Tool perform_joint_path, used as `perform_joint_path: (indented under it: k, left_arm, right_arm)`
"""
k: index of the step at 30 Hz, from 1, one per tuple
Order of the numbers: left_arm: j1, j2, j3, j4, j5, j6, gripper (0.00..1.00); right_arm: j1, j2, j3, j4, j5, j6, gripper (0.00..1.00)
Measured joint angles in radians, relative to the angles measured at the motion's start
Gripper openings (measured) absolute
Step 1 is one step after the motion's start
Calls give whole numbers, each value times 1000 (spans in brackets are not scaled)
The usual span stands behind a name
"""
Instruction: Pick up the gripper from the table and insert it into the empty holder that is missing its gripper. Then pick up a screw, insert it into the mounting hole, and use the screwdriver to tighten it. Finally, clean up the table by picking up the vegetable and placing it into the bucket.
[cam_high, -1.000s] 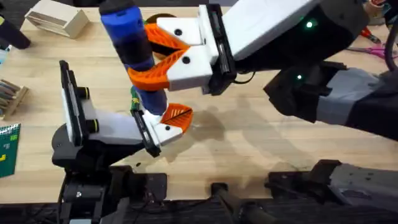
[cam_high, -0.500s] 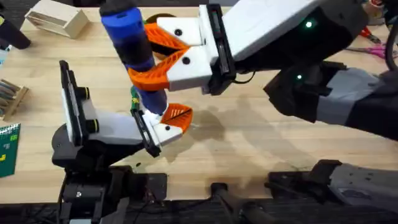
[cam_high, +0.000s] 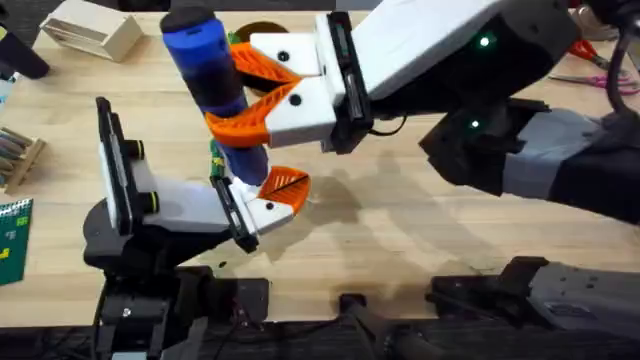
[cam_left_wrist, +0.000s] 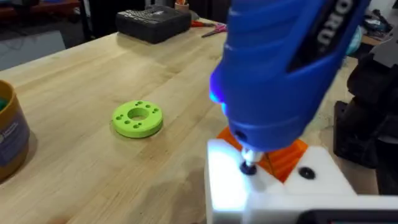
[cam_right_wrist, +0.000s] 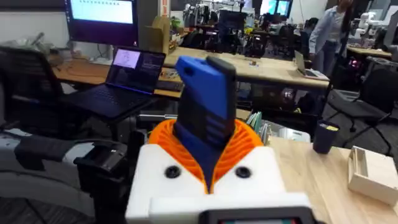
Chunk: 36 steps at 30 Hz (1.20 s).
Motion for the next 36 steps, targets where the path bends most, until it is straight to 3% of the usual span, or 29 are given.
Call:
perform_joint_path:
  k: [21,25,31,36]
  left_arm:
    - [0,0,0,1,0,8,8]
    - [0,0,6,0,2,15,8]
    - [0,0,3,-6,3,14,8]
    - [0,0,3,-6,3,14,8]
  right_arm:
    - [-4,1,19,-20,-13,17,30]
    - [-39,6,93,-41,-55,44,30]
    - [-129,-29,320,4,-7,82,30]
    - [-140,-71,352,-123,-4,101,30]
